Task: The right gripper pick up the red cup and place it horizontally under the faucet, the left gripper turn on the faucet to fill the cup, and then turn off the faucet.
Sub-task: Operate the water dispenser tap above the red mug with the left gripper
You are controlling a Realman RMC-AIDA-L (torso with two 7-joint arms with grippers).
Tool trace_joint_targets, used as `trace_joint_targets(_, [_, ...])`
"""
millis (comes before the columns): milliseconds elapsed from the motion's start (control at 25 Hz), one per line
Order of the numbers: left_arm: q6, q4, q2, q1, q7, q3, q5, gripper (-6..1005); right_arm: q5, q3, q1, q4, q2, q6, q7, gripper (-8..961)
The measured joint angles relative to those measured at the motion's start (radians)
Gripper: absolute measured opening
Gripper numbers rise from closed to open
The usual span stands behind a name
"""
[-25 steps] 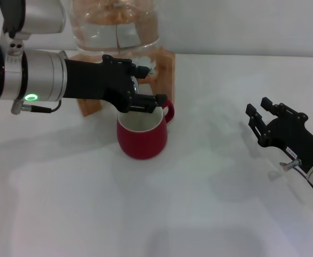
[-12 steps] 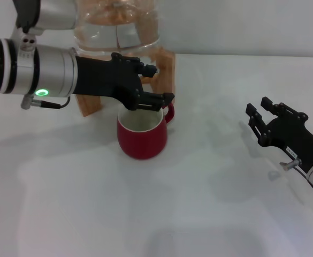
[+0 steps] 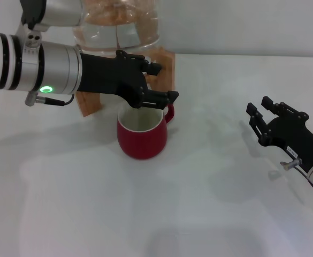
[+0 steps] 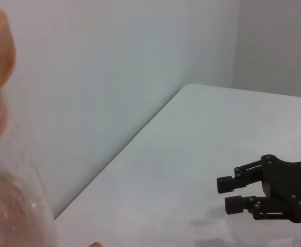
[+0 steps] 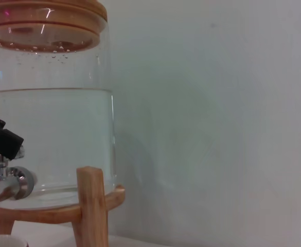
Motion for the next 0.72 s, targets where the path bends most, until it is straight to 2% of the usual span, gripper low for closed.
trace_joint_targets(720, [0.011,0.009,0.003,0.012,-0.003,-0.009,0.003,759,-0.003,0.0,-0.002,0.002,0.0,-0.001,0.0,363])
